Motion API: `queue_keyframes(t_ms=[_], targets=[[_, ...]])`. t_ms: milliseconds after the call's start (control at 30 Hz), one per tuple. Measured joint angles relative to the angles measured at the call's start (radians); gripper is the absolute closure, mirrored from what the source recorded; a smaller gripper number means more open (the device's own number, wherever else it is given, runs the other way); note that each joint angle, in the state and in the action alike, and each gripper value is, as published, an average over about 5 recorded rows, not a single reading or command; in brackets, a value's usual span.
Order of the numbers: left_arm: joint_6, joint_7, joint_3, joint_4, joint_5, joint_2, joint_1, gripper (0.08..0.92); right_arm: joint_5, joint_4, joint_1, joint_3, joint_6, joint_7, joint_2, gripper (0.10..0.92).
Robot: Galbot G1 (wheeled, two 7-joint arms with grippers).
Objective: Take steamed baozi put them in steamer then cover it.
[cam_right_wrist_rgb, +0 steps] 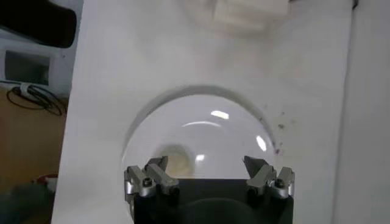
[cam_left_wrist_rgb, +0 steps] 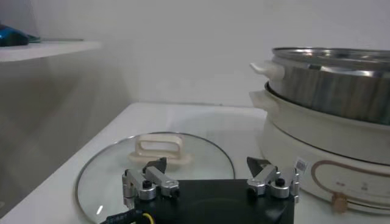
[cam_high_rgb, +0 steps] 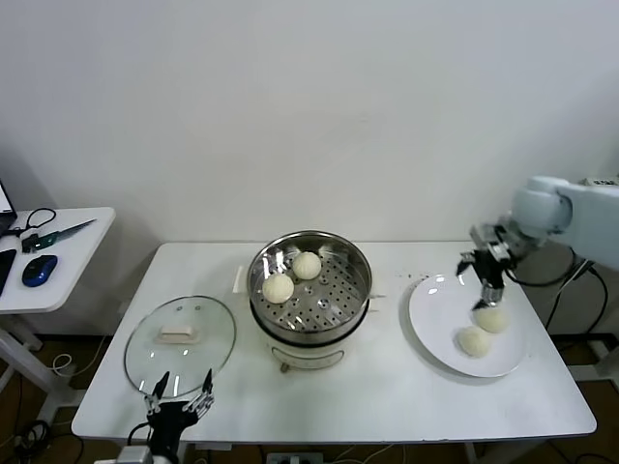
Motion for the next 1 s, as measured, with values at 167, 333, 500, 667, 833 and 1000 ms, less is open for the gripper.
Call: queue_keyframes(t_ms=[167,333,500,667,833,1000], targets=[[-0.002,0.000,-0.001,0.003,0.002,-0.001,0.005,0.177,-0.059,-0.040,-0.133,0.099,-0.012,0.023,-0.021,0.203],[-0.004,-0.001,0.000,0.007,0.005,-0.002,0.007,0.177,-0.092,-0.072,-0.242,0.183,-0.026,0.043,-0.024,0.203],[-0.007,-0.001,0.003,0.011,0.006,-0.004,0.010,0.177,-0.117,-0.098,-0.329,0.248,-0.040,0.060,-0.021,0.203],[-0.007,-0.001,0.003,0.014,0.007,-0.004,0.010,0.177,-0.133,-0.118,-0.390,0.299,-0.048,0.074,-0.012,0.203],[-0.007,-0.001,0.002,0.015,0.007,-0.004,0.008,0.177,-0.138,-0.134,-0.435,0.337,-0.051,0.085,-0.003,0.237],[-0.007,-0.002,0.002,0.017,0.007,-0.004,0.006,0.177,-0.149,-0.139,-0.454,0.354,-0.051,0.086,0.002,0.334]])
